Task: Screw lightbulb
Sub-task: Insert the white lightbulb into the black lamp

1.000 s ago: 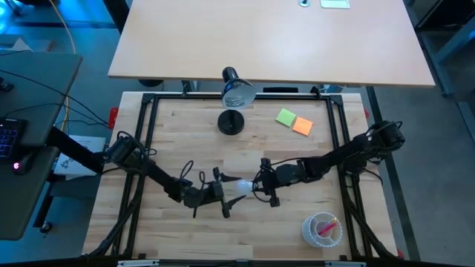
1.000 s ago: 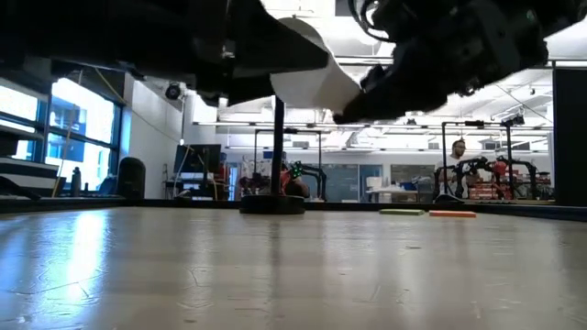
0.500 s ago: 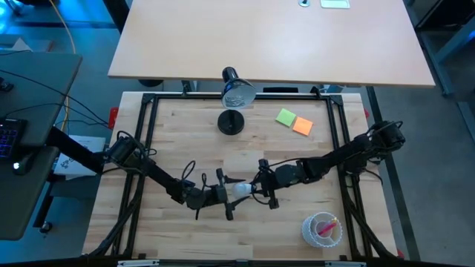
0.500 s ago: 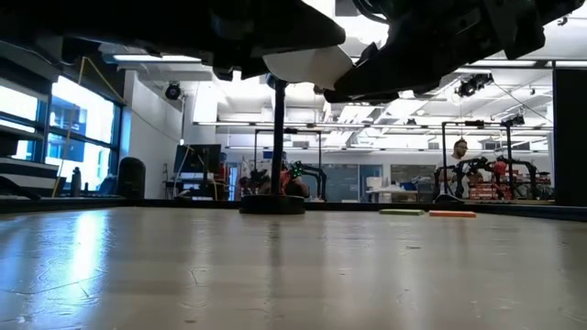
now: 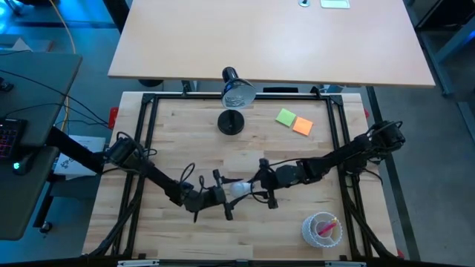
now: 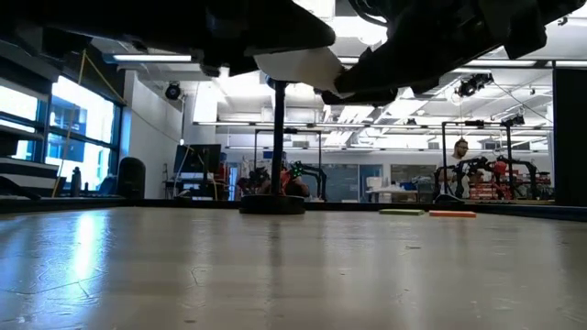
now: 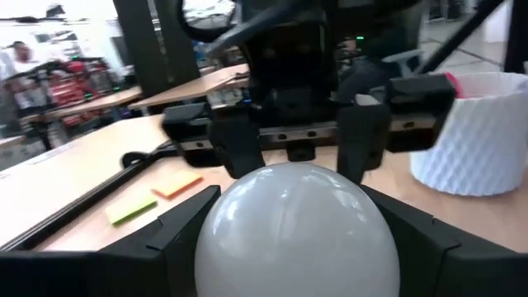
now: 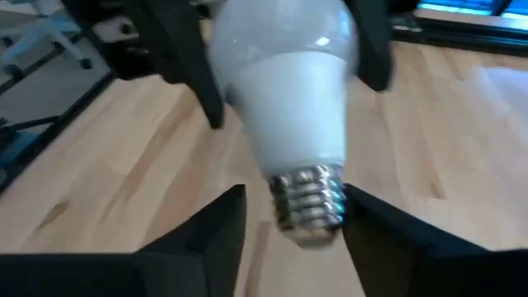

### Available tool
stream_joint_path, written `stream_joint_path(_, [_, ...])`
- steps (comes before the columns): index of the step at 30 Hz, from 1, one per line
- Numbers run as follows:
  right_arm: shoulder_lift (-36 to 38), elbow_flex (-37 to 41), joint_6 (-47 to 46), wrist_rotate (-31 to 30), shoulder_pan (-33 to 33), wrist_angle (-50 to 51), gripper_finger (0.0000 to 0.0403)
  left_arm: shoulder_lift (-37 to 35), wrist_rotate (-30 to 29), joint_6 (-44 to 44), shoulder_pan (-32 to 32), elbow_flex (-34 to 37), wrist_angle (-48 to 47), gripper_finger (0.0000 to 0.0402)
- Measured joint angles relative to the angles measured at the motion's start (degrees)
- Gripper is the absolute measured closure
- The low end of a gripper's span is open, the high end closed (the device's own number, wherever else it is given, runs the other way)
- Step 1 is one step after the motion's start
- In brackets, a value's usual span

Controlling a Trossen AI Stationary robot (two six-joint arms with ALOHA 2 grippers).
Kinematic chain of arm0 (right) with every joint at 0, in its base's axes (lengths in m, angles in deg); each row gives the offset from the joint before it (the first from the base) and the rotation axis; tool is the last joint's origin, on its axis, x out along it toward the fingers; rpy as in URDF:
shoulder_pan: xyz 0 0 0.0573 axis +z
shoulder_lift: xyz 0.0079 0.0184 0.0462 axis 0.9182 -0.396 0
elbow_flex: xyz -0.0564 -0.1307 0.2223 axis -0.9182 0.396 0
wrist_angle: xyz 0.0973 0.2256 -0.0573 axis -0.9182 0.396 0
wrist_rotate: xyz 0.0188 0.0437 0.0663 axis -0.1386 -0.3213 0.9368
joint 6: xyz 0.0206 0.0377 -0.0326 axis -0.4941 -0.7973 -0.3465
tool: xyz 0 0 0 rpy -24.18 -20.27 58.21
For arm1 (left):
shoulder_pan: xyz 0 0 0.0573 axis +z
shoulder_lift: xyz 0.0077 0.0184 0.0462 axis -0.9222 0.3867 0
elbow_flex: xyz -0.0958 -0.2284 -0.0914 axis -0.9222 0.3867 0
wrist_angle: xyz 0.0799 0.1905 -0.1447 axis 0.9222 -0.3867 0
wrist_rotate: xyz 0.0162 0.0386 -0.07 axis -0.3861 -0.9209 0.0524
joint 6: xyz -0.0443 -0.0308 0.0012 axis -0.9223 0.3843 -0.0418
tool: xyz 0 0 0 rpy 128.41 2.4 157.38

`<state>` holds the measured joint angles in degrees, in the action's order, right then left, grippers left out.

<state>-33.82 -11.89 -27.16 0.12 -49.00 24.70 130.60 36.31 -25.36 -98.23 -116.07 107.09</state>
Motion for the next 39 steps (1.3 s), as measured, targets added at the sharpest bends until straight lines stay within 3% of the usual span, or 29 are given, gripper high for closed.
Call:
stream_joint_path(5, [2.0,0.0,0.3,-4.5,-0.4,4.4,0.0183,-2.2,-2.0,-1.9,-2.3,0.1,-0.6,0.0147])
stream_joint_path(11, [8.4,0.0,-3.0,-8.8,0.4,14.6,0.0178,-5.6,-17.0,-3.2,-4.9,0.1,-4.9,0.0147])
stream_joint_path(14, [11.0,0.0,-4.0,-8.6,1.3,15.5,0.0177,-7.8,-21.2,-7.9,-6.0,0.1,-10.9,0.0147])
stream_joint_path(20, [12.6,0.0,-2.5,-8.3,3.1,14.4,0.0177,-10.4,-20.9,-22.9,-5.3,0.1,-26.8,0.0147])
stream_joint_path(24, [9.8,0.0,-3.4,-8.2,4.1,12.0,0.0176,-10.4,-15.4,-27.2,-4.2,-2.2,-32.2,0.0147])
stream_joint_path(27, [6.9,0.0,-1.3,-8.6,5.4,8.0,0.0176,-10.4,-11.9,-27.8,-4.0,-3.7,-33.1,0.0147])
stream_joint_path(33, [1.1,0.0,2.2,-17.9,7.2,-3.5,0.0176,-10.4,-10.1,-27.8,-3.4,-5.1,-32.7,0.0147])
stream_joint_path(39, [-3.2,0.0,4.8,-18.2,7.1,-11.9,0.0176,-10.4,-7.2,-28.5,-3.2,-6.0,-32.5,0.0147])
